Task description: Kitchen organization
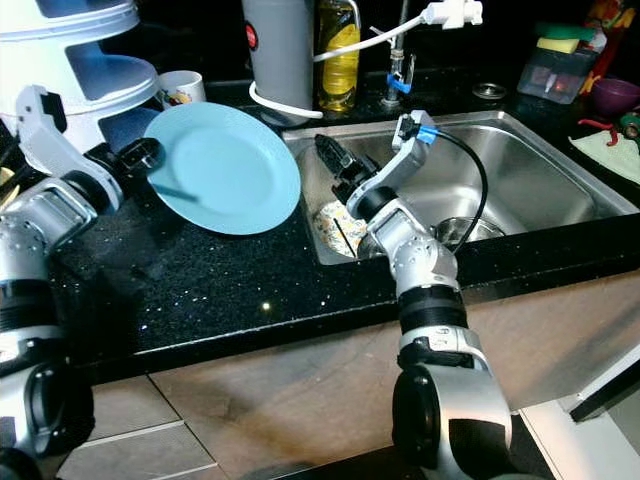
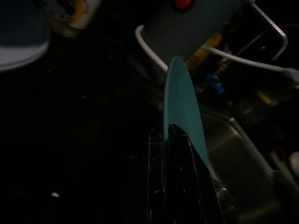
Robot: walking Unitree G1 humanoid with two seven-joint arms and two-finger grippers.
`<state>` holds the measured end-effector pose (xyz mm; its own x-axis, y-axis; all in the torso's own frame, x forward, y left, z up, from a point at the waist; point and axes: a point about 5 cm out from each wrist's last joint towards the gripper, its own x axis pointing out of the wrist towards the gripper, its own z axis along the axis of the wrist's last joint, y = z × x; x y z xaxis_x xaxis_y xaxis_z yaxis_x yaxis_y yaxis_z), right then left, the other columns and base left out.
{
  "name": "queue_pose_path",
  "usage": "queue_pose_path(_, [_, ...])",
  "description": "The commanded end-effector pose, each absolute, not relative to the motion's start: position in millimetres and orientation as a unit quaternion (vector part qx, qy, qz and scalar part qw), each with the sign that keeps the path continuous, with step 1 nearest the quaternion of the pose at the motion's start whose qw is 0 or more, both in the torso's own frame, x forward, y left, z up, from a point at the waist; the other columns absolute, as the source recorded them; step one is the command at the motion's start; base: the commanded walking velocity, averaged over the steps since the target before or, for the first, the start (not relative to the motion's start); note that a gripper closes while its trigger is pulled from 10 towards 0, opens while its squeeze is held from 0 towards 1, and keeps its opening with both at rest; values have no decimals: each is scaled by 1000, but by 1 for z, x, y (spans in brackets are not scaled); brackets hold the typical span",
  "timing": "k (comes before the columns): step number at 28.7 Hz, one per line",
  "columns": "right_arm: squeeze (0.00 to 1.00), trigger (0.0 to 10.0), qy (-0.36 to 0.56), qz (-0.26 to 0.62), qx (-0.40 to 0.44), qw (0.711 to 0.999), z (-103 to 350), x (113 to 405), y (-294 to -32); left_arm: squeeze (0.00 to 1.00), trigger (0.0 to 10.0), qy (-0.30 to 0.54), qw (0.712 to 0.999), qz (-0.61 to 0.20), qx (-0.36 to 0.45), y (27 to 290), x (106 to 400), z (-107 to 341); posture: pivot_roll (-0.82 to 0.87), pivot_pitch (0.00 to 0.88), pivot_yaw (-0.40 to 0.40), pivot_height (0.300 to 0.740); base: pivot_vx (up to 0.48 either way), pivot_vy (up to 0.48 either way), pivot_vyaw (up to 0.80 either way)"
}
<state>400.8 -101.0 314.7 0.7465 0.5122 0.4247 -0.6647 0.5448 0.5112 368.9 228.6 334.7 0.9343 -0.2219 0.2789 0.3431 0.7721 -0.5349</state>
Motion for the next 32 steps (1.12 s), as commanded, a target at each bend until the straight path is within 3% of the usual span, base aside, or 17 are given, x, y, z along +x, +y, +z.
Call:
queue_pose_path(1, [1000,10000,-110,339,342,869,315,399,-102,0,0,-112,931,-166,-307,227,365,338,55,209,-15,740,0,0,0])
queue_pose_path(5, [1000,10000,-102,324,368,866,313,401,-106,0,0,-134,913,-202,-329,221,359,348,54,208,-14,740,0,0,0])
queue_pose_path(6, [863,10000,-101,314,376,866,313,403,-109,0,0,-142,906,-207,-342,223,358,351,52,208,-15,740,0,0,0])
queue_pose_path(7, [863,10000,-99,305,384,866,313,404,-112,0,0,-152,897,-211,-358,224,357,355,52,208,-14,740,0,0,0])
queue_pose_path(8, [0,10000,-100,300,384,868,313,405,-114,0,0,-154,893,-212,-365,225,356,356,52,208,-15,740,0,0,0])
queue_pose_path(18, [0,10000,-97,290,398,865,315,405,-121,0,0,-152,886,-223,-377,224,353,357,51,207,-15,740,0,0,0])
queue_pose_path(21, [0,10000,-73,331,440,832,316,401,-109,0,0,-138,887,-227,-378,219,354,353,51,207,-15,740,0,0,0])
queue_pose_path(31, [0,10000,-46,405,427,807,313,387,-83,0,0,-115,884,-245,-383,202,358,343,46,198,-7,740,0,0,0])
queue_pose_path(32, [0,5059,-50,402,432,806,314,387,-84,0,0,-114,885,-244,-380,202,358,343,46,198,-7,740,0,0,0])
